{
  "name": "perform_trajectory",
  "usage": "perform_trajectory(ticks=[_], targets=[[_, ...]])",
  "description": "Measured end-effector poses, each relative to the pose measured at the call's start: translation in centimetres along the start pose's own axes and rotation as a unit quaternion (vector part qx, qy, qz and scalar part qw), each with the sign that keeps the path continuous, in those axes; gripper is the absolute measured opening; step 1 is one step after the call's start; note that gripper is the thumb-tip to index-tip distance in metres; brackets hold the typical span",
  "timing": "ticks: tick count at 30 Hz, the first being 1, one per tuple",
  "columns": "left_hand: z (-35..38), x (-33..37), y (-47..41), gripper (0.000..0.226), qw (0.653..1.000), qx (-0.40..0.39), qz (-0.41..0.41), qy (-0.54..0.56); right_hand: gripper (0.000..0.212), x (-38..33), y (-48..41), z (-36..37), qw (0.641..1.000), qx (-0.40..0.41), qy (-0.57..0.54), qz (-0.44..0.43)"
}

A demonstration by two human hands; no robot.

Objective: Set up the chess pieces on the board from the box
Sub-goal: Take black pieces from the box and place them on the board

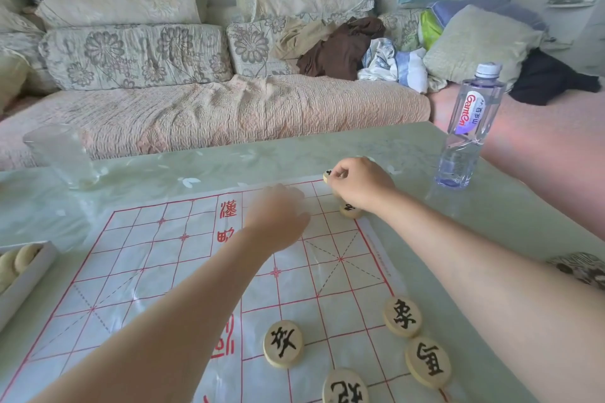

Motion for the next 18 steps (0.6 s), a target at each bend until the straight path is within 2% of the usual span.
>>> perform_trajectory(ticks=[10, 18], targets=[[-7.9, -7.7, 9.5, 0.027, 0.993, 0.073, -0.09, 0.029, 0.009, -12.7, 9.4, 4.8, 0.976, -0.147, -0.048, -0.151], [-14.4, -16.4, 21.9, 0.027, 0.971, 0.126, -0.204, 0.028, 0.014, -23.4, 16.5, 10.1, 0.954, -0.196, -0.01, -0.228]])
Point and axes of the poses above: each hand's wrist, its own y-axis away from the middle knuckle, its own z-axis out of the palm, x = y × z, the point moved 5 cm from there along -y, towards the middle knuckle, and after that the axes turned 14 degrees about z, right-handed, at the moved point
